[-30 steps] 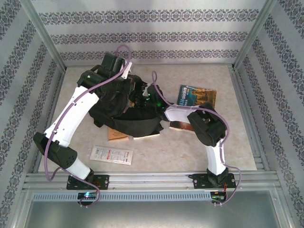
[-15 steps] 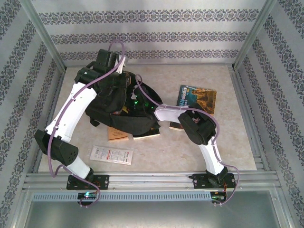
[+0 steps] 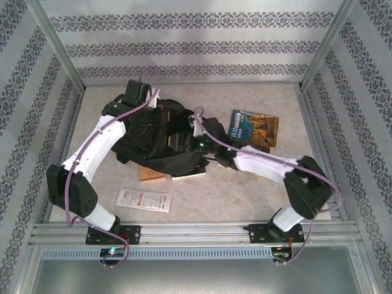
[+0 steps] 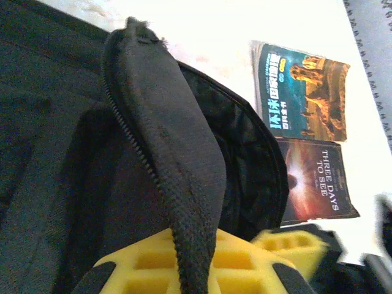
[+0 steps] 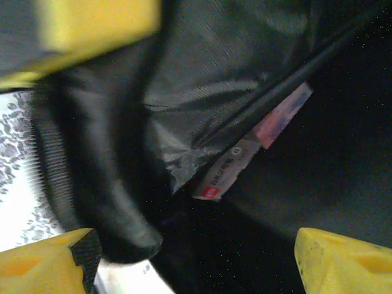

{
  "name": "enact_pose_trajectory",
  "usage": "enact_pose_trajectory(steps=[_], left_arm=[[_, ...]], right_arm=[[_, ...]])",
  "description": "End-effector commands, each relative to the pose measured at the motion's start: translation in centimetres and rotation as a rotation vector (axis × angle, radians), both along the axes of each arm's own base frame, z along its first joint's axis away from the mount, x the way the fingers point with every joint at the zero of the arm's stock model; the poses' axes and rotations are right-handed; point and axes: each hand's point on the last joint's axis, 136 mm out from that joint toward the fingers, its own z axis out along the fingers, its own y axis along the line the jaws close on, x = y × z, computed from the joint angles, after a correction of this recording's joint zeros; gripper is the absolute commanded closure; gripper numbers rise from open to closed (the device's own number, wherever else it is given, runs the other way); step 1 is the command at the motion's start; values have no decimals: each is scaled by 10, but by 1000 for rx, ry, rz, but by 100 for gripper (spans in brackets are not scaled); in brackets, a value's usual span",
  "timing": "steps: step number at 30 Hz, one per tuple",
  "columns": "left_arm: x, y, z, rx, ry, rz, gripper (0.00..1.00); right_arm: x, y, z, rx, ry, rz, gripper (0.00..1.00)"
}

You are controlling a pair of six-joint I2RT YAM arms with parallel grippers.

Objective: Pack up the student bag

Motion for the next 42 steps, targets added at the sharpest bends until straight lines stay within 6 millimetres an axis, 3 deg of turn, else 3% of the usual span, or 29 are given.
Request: enact_pose_trajectory(steps=[1,4,7,11,14,19,24,38,42], left_arm=[[1,-9,8,-114,-28,-6,100],[-2,-9,-4,-134,-18,-1,100],[-5,-12,-15,-160,-7,-9,100],[-7,-15,-31,-183,7,-6,100],[-8,-15,-38,-186,15,-5,100],[-10,-18,-40,-213,22,-11,100],[-12,-16,-32,-216,-3,-7,100],[-11,-18,-30,-239,5,-5,100],[-11,-19,-31,-241,8,-5,100]], right_arm=[[-15,-27,8,-140,-194,7,19],[-40,-33,8,-219,-320,94,19],[-79,-23,-9,-359,-507,287,19],[-143,11,-39,-482,-663,602,17],[-173,43,-57,-493,-621,769,15],[-181,85,-95,-570,-474,906,12],[-172,100,-139,-695,-357,935,3],[-155,84,-197,-1033,-376,904,3],[-152,77,-207,-1084,-358,904,14]])
